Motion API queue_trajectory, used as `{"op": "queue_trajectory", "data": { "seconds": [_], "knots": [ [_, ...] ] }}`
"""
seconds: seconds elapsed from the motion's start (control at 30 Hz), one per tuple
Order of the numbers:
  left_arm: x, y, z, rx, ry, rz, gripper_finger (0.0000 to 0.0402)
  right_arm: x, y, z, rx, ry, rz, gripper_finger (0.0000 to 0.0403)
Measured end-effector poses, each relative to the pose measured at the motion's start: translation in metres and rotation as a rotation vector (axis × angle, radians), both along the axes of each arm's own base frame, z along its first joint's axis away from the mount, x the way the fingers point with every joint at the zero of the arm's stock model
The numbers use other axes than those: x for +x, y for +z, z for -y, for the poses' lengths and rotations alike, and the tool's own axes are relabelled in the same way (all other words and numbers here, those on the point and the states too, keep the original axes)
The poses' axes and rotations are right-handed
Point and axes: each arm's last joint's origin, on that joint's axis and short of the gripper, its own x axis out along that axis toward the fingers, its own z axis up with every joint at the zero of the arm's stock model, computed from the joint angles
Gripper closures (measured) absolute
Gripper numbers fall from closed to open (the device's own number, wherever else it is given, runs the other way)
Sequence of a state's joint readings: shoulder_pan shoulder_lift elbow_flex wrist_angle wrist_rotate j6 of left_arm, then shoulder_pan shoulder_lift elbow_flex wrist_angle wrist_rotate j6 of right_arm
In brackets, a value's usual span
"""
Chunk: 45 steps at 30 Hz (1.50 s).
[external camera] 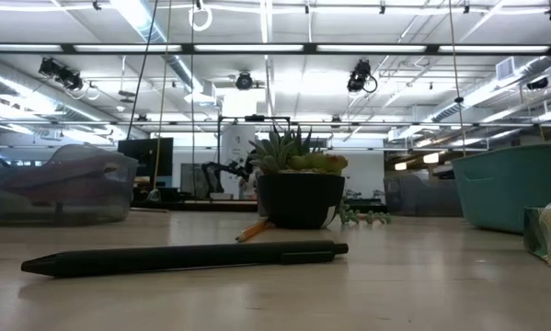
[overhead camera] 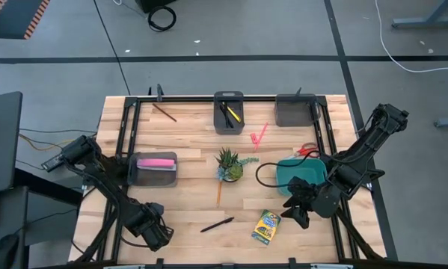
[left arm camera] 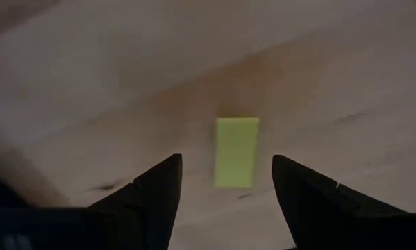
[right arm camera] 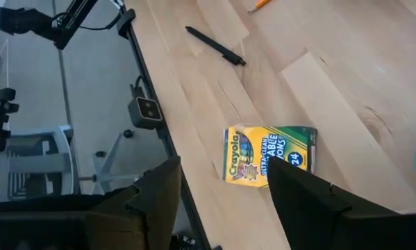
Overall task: Sort crayons/erasers/pens/pencils in bins
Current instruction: Put the light green eraser into the green blue bin
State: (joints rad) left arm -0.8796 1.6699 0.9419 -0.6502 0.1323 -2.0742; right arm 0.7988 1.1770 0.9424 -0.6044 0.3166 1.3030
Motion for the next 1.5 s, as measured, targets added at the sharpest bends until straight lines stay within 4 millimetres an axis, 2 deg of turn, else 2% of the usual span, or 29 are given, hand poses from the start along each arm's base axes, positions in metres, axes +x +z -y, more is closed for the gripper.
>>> {"op": "queue_trajectory", "data": {
  "seconds": [0.17, 0.37, 0.67, 1.2, 1.33, 1.5],
  "knots": [
    [0.002, -0.006, 0.001, 0.033, -0.009, 0.016, 0.0171, 0.0, 0.0, 0.001, -0.01, -0.023, 0.013, 0.0183],
    [0.004, -0.019, 0.006, 0.017, -0.027, -0.042, 0.0171, 0.002, 0.0, 0.003, -0.011, -0.035, 0.013, 0.0183],
    [0.005, -0.022, 0.005, 0.028, -0.026, -0.055, 0.0174, 0.002, -0.001, 0.003, -0.018, -0.037, 0.004, 0.0183],
    [0.005, -0.02, 0.006, 0.034, -0.03, -0.06, 0.0299, 0.0, -0.002, 0.005, -0.053, -0.048, -0.005, 0.0183],
    [0.005, -0.02, 0.006, 0.031, -0.03, -0.058, 0.0313, 0.0, -0.002, 0.005, -0.054, -0.048, -0.005, 0.0183],
    [0.005, -0.016, 0.005, 0.019, -0.028, -0.047, 0.0306, 0.0, -0.002, 0.005, -0.054, -0.048, -0.005, 0.0183]
  ]
}}
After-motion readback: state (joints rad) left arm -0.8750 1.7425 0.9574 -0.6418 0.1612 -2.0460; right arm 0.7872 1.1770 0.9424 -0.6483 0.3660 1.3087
